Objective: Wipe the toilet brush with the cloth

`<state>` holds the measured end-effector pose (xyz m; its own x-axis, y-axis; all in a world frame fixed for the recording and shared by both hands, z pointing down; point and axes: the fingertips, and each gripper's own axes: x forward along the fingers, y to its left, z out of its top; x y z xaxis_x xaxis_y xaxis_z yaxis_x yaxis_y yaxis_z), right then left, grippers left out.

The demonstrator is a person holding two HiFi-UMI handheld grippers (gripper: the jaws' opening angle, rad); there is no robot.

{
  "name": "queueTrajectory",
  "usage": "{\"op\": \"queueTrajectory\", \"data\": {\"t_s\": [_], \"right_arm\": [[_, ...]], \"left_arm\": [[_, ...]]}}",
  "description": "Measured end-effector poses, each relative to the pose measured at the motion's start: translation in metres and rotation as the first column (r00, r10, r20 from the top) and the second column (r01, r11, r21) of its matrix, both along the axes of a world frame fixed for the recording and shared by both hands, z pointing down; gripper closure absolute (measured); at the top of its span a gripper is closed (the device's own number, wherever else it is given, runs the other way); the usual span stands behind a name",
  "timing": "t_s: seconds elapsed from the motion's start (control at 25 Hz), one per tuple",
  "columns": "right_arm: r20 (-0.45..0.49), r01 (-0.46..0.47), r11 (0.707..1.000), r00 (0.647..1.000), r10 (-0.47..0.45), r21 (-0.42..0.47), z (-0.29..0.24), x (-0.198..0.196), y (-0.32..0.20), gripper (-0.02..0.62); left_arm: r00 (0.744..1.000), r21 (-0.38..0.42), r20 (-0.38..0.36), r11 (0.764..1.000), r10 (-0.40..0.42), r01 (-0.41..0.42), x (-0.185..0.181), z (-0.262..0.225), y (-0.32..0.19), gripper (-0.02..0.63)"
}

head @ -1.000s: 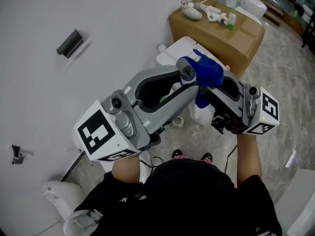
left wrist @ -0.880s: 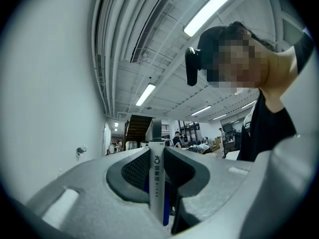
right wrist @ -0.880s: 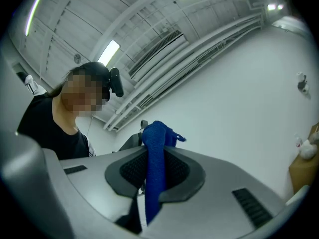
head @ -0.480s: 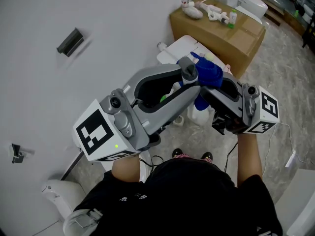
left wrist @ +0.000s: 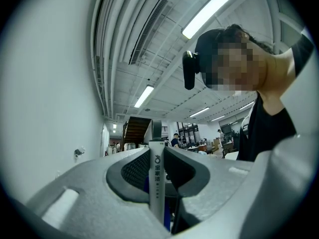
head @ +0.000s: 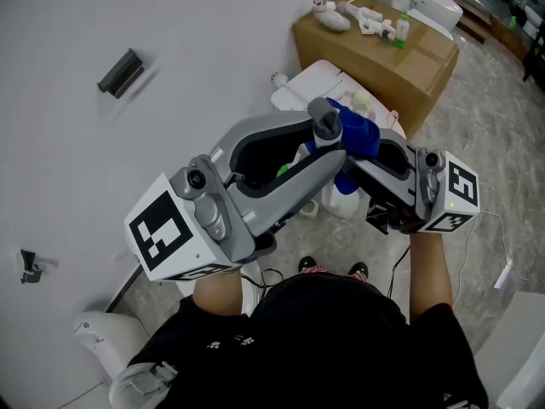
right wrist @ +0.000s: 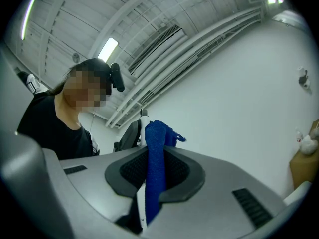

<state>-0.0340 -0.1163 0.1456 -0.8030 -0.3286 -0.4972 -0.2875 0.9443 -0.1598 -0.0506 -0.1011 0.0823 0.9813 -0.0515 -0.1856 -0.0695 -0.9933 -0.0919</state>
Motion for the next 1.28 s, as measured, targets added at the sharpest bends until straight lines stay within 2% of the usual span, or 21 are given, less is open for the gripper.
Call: {"op": "queueTrajectory", "data": {"t_s": [0.2, 1.28], "right_arm": [[-0.027, -0.001, 1.000, 1.000, 0.001, 0.001, 0.008, -0.004, 0.001, 0.531], [-0.039, 0.025, 0.996, 0.999, -0.028, -0.081, 0.036, -0.012, -0.006, 0.531]], "left_arm": [[1.000, -0.001, -0.006, 1.000, 0.005, -0.005, -0.001, 0.000, 0.002, 0.517], [1.000, -0.006, -0.003, 1.000, -0.017, 0.017, -0.002, 0.002, -0.002, 0.515]]}}
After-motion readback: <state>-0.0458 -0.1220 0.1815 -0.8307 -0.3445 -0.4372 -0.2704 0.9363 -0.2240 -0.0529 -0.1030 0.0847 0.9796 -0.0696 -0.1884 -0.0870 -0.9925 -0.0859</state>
